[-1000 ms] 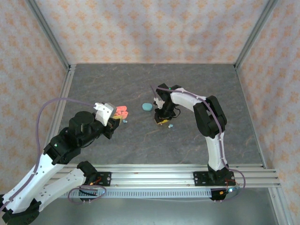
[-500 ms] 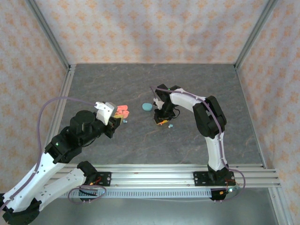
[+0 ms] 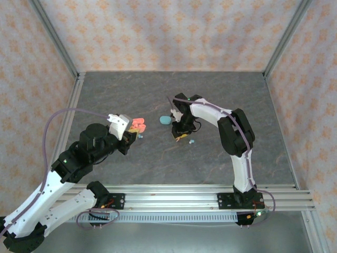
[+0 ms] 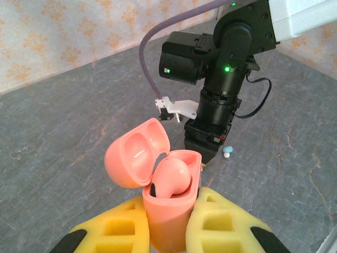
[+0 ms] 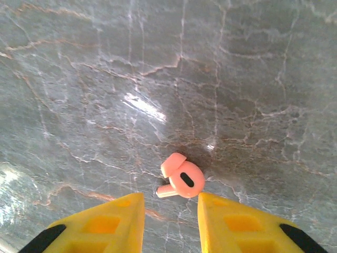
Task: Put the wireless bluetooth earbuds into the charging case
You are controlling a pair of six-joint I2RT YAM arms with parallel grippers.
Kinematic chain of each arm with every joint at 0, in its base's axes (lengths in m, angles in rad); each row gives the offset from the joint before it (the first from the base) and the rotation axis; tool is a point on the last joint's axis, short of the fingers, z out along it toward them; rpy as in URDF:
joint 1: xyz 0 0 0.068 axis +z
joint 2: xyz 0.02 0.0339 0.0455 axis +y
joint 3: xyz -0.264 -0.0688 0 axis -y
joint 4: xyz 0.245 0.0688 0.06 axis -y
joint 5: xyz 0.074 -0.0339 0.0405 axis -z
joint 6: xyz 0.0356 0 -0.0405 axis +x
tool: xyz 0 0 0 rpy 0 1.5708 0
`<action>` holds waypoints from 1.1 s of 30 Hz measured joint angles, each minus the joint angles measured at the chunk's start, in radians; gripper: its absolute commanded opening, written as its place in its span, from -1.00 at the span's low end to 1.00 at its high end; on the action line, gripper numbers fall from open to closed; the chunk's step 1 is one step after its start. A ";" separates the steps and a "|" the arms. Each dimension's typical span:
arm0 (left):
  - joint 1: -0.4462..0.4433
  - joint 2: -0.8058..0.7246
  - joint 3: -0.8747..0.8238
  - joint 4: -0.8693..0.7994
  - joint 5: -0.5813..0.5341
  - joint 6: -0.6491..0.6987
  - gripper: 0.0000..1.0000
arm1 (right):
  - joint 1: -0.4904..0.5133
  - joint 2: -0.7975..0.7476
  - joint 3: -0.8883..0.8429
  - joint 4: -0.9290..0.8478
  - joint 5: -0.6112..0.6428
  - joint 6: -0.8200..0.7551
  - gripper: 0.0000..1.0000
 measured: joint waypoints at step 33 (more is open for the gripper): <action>0.000 0.008 0.000 0.000 0.001 0.005 -1.00 | 0.000 -0.097 -0.159 0.203 0.044 0.299 -0.34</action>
